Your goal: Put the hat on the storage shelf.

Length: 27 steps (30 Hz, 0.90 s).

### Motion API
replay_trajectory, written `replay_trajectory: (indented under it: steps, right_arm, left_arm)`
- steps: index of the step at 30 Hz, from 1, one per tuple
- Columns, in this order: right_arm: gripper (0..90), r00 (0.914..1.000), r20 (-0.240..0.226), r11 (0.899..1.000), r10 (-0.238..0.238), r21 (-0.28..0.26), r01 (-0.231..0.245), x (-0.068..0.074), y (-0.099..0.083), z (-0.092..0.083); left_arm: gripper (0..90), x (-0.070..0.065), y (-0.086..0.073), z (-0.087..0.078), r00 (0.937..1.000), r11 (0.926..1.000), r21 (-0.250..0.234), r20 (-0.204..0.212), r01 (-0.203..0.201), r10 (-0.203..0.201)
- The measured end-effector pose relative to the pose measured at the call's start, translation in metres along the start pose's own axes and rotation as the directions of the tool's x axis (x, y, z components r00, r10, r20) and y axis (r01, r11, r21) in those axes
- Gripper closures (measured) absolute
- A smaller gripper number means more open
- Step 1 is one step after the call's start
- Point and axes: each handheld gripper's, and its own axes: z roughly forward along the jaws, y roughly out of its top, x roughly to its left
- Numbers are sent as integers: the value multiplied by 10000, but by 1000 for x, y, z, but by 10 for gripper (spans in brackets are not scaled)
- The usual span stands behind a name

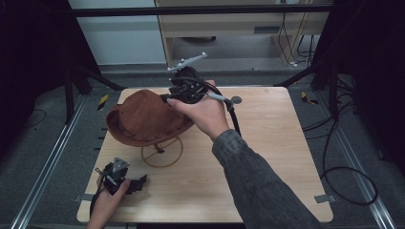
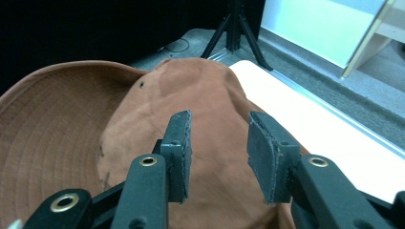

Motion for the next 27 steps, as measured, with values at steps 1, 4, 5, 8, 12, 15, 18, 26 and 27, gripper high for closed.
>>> replay_trajectory:
  steps: [1,4,5,8,12,15,18,26,27]
  right_arm:
    - [609,10000,33,10000,12,-45,-12,-3,-2,-3]
    - [608,9997,167,9998,152,-90,-150,-10,-8,-11]
    - [608,9996,235,9998,170,-93,-168,-12,-10,-14]
    - [608,9989,391,9995,268,-155,-262,-21,-17,-23]
    - [607,9972,618,9990,429,-141,-421,-32,-29,-36]
    - [607,9955,782,9985,539,-181,-526,-40,-38,-45]
    - [598,9933,938,9976,681,-210,-664,-47,-46,-52]
    - [412,9826,1734,9975,660,132,-693,-58,-72,-58]
    - [387,9816,1787,9974,676,131,-710,-59,-76,-58]
  left_arm:
    - [0,0,0,0,10000,10000,1,0,0,0]
    - [0,0,0,0,10000,10000,0,-1,0,0]
    - [0,0,0,0,10000,10000,-1,-2,0,0]
    - [0,0,0,0,10000,10000,-1,2,2,-2]
    - [0,0,0,0,10000,10000,4,-1,-1,1]
    - [0,0,0,0,10000,10000,5,-7,-8,8]
    - [0,0,0,0,10000,10000,4,-5,-11,11]
    - [0,0,0,0,10000,10000,-21,-9,-4,4]
    - [0,0,0,0,10000,10000,-25,-12,-5,5]
